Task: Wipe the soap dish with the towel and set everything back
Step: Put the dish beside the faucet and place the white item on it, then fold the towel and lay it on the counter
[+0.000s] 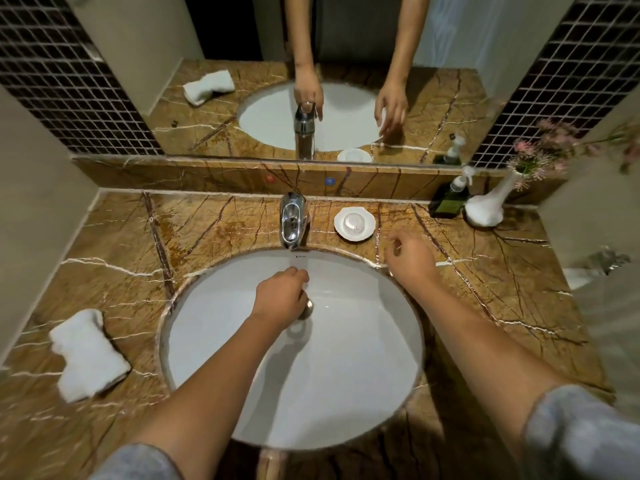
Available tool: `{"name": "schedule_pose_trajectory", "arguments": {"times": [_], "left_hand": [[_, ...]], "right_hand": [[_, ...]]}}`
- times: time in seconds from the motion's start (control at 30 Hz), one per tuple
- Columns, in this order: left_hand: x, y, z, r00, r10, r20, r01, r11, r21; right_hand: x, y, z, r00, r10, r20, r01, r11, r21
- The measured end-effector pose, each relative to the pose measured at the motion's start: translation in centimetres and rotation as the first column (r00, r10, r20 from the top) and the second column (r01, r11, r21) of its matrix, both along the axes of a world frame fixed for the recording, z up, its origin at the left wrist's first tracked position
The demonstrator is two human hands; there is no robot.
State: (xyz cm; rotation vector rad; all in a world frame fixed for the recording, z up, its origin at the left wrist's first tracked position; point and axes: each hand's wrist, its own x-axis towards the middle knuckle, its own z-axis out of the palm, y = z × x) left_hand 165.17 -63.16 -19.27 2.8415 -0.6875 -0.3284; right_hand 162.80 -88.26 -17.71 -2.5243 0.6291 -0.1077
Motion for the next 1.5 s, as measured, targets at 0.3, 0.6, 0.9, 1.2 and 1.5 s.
{"name": "schedule_pose_trajectory", "arguments": {"times": [0.3,0.6,0.9,1.2,1.5], "left_hand": [[-2.2,6.3,1.9,0.994,0.105,0.043,-0.104,0.994,-0.032],[-4.2,20.1,2.1,0.959,0.28,0.038,-0.279,0.96,-0.025],[-4.9,32.6,2.6,0.97,0.24,0.031,-0.242,0.954,0.176],[-2.6,36.3,1.4,0.987,0.122,0.106,-0.136,0.981,0.138],[1.8,36.7,3.2,0.982,0.126,0.14,-0.146,0.98,0.137]], "right_hand": [[-2.2,11.1,-0.3,0.957,0.265,-0.119,-0.257,0.963,0.078],[-1.1,28.3,-0.5,0.835,0.547,-0.057,-0.536,0.833,0.136],[-3.1,42.8,-1.2,0.661,0.75,0.003,-0.736,0.647,0.199],[-2.5,47.4,-1.4,0.711,0.7,-0.058,-0.698,0.714,0.055],[3.0,44.2,2.1,0.848,0.524,0.078,-0.527,0.82,0.223]]}}
